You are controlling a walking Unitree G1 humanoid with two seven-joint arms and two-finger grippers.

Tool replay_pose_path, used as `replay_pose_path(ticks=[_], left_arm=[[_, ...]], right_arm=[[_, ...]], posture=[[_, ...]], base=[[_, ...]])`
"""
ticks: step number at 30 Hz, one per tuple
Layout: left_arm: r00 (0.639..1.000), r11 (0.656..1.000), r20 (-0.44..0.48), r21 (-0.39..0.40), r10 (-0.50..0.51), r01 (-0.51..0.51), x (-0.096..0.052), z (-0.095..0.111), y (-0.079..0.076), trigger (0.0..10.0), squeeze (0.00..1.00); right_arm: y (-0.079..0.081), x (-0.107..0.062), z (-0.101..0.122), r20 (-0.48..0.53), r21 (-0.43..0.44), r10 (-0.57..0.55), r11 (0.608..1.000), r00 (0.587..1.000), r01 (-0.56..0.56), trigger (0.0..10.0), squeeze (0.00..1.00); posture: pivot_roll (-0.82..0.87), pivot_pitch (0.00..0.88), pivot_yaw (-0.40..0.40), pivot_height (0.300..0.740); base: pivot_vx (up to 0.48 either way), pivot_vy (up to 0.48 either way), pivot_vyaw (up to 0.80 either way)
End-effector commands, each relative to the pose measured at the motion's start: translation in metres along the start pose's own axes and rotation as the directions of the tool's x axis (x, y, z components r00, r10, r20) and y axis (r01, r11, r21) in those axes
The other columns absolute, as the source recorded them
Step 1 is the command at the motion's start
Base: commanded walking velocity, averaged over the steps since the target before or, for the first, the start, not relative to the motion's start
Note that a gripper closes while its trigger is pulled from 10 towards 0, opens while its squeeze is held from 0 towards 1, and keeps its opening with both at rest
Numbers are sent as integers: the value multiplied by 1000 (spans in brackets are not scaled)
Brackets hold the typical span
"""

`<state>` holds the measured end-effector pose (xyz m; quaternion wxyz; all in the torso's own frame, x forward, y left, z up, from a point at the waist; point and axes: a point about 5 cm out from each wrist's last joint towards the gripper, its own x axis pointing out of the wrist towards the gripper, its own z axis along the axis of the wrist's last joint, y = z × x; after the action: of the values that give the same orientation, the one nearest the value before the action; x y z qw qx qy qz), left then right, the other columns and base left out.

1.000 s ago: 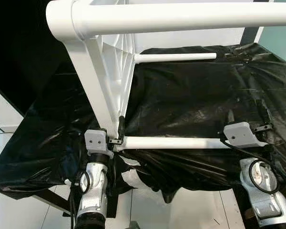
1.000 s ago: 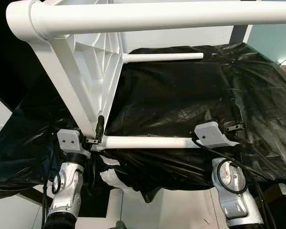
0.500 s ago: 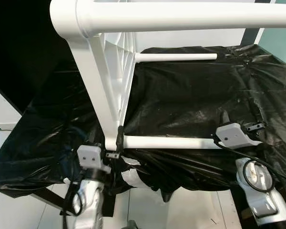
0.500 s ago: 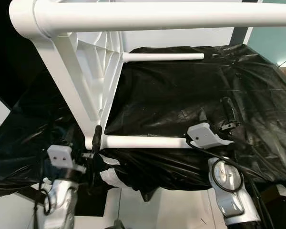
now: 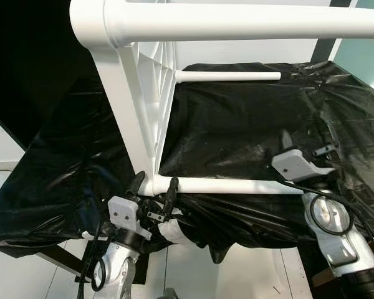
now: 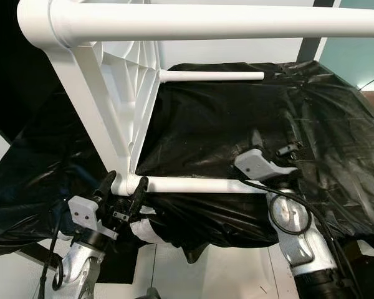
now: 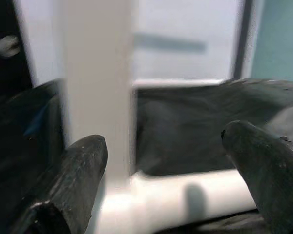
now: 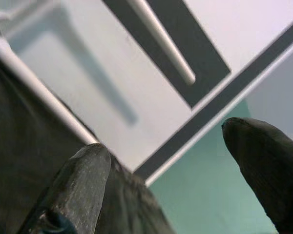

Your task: Building children table

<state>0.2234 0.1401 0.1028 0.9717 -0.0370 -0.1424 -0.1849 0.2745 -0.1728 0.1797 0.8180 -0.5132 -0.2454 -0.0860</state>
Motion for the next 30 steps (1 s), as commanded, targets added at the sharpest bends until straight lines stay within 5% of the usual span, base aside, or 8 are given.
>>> replay_pose_path(ticks=[1, 6, 11, 15, 16, 25, 30], left_arm=[[998, 999, -38, 11, -47, 48, -5, -7, 4, 10000, 0], [998, 999, -27, 25, 48, -47, -6, -5, 25, 10000, 0], [985, 979, -9, 113, 173, -171, -14, 8, 67, 10000, 0], [980, 974, -12, 117, 199, -196, -15, 8, 73, 10000, 0], [960, 956, 2, 97, 279, -278, -15, 8, 83, 10000, 0], [929, 925, 0, 99, 370, -368, -12, 1, 91, 10000, 0], [911, 908, -5, 90, 412, -409, 7, -12, 83, 10000, 0]], right_arm=[[1, 0, 5, 31, -13, 9, 1000, 999, -8, 10000, 0], [2, -4, 10, 57, -32, 15, 999, 998, -14, 10000, 0], [3, -10, 9, 76, -48, 36, 998, 997, -32, 10000, 0], [3, -10, 9, 88, -56, 37, 998, 995, -32, 10000, 0], [-1, -7, 14, 129, -75, 22, 997, 991, -13, 10000, 0], [-11, -5, 27, 224, -112, -23, 992, 974, 49, 10000, 0], [-28, 0, 43, 329, -143, -98, 978, 939, 152, 10000, 0]], posture=[[150, 0, 41, 740], [149, 0, 37, 740], [152, 0, 27, 740], [152, 0, 27, 740], [149, 0, 22, 740], [141, 0, 23, 740], [126, 0, 32, 740]], base=[[0, 0, 0], [0, 0, 0], [0, 0, 0], [0, 0, 0], [0, 0, 0], [0, 0, 0], [0, 0, 0]])
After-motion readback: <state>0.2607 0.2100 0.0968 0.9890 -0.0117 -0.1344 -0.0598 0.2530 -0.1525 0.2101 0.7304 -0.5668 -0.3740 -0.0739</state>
